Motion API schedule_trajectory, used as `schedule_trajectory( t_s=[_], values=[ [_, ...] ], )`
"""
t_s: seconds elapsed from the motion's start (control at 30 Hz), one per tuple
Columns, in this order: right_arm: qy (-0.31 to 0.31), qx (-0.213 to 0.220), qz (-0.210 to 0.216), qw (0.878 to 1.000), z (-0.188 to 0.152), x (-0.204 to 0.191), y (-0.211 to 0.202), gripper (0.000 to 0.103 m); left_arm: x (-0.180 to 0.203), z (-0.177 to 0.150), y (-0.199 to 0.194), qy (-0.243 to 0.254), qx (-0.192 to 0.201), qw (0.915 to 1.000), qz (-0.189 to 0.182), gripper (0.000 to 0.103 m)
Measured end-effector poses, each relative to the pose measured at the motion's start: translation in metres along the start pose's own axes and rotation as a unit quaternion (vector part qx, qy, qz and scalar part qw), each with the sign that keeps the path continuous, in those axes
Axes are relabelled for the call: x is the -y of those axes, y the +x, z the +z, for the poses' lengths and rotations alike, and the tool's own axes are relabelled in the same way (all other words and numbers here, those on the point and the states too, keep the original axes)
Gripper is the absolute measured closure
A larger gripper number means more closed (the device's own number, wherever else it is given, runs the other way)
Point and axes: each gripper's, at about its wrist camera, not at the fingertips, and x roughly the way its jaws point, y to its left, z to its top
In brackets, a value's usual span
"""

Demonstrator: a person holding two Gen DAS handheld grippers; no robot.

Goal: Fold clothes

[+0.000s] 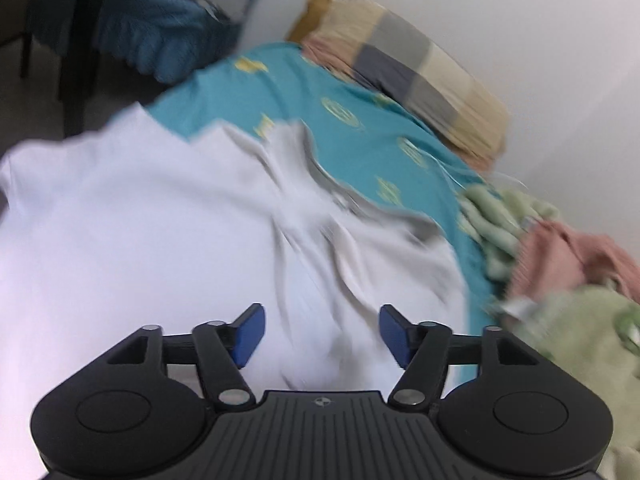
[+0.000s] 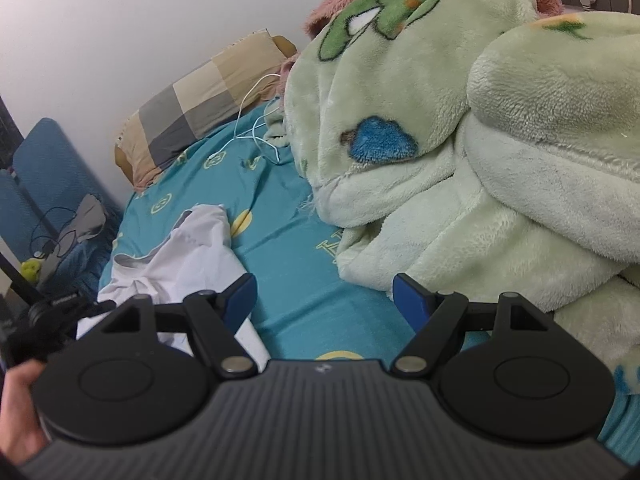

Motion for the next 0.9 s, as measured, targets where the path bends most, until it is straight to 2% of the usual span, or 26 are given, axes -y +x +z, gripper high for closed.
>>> schedule_trajectory(
  t_s=[0.1, 0.17, 0.23, 0.3, 0.33, 0.37, 0.4, 0.43, 0.5, 0.57, 0.67, 0.77, 0.8, 0.9],
  values=[
    [0.002, -0.001, 0.001, 1.0, 0.0, 0.001, 0.0, 0.026, 0.01, -0.03, -0.001, -0.029, -0.026, 0.999, -0.02, 0.031],
    [0.003, -0.006, 0.001, 1.0, -0.001, 0.0, 0.003, 0.026, 0.009, -0.044, 0.01, -0.079, -0.046, 0.9942, -0.056, 0.033],
    [0.003, -0.01, 0.002, 1.0, -0.002, -0.001, 0.005, 0.026, 0.009, -0.055, 0.02, -0.129, -0.059, 0.9884, -0.054, 0.037],
    [-0.002, -0.013, 0.001, 1.0, -0.004, -0.004, 0.008, 0.026, 0.005, -0.059, 0.03, -0.169, -0.048, 0.9832, -0.05, 0.048],
    [-0.007, -0.014, 0.0, 1.0, -0.005, -0.006, 0.009, 0.026, 0.002, -0.056, 0.034, -0.186, -0.04, 0.9805, -0.048, 0.057],
    [-0.012, -0.015, 0.0, 1.0, -0.006, -0.008, 0.01, 0.026, 0.0, -0.054, 0.035, -0.196, -0.032, 0.9791, -0.044, 0.074],
    [-0.015, -0.018, 0.003, 1.0, -0.007, -0.009, 0.01, 0.026, -0.002, -0.052, 0.035, -0.205, -0.023, 0.9777, -0.04, 0.085],
    [-0.018, -0.021, 0.006, 1.0, -0.008, -0.011, 0.011, 0.026, -0.001, -0.048, 0.033, -0.199, -0.018, 0.979, -0.04, 0.103],
    [-0.024, -0.024, 0.01, 0.999, -0.009, -0.013, 0.01, 0.026, 0.003, -0.04, 0.024, -0.177, -0.005, 0.9833, -0.043, 0.101],
    [-0.026, -0.023, 0.016, 0.999, -0.009, -0.013, 0.008, 0.026, 0.012, -0.031, 0.009, -0.125, 0.022, 0.9913, -0.032, 0.101],
    [-0.025, -0.023, 0.023, 0.999, -0.008, -0.014, 0.007, 0.026, 0.02, -0.019, 0.003, -0.048, 0.05, 0.9971, 0.034, 0.101],
    [-0.032, -0.029, 0.027, 0.999, -0.009, -0.016, 0.01, 0.026, 0.015, -0.017, 0.02, 0.024, 0.038, 0.993, 0.109, 0.1],
    [-0.036, -0.031, 0.028, 0.999, -0.01, -0.018, 0.011, 0.026, 0.012, -0.018, 0.028, 0.036, 0.026, 0.9921, 0.117, 0.1],
    [-0.049, -0.037, 0.033, 0.998, -0.013, -0.023, 0.013, 0.026, 0.005, -0.02, 0.03, 0.039, 0.016, 0.9944, 0.098, 0.096]
  ],
)
